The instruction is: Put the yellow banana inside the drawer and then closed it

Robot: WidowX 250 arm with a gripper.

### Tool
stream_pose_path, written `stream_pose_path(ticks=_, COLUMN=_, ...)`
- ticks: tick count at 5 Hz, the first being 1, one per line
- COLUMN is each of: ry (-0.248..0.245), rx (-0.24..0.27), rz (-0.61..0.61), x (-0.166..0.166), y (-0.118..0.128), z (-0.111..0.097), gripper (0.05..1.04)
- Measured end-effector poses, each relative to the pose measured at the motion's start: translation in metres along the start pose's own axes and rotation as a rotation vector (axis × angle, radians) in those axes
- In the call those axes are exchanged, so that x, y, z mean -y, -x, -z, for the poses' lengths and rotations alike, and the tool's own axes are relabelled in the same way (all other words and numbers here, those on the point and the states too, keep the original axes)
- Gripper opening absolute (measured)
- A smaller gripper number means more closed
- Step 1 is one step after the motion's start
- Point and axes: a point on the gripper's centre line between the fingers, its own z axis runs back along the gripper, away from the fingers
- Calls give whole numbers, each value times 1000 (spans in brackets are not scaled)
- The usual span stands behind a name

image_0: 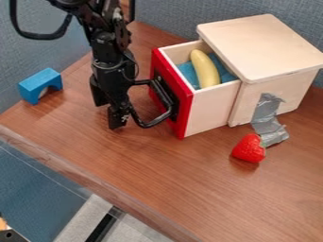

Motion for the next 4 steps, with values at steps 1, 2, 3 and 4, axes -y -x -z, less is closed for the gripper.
stream_pose_path(ticks=1, ry=0, rx=2, rz=-5, x=-2, y=-10, z=4, gripper=1000)
stream_pose_path(ticks=2, ry=-2, rx=9, rz=-10, x=-5, y=-20, z=7, gripper=1000)
stream_pose_path(ticks=3, ry=2, rx=21, rz=-12, x=-6, y=-36, z=8, gripper=1000)
stream_pose_path(ticks=4, ry=10, rx=23, rz=-5, x=-4, y=-49, z=10, gripper=1000)
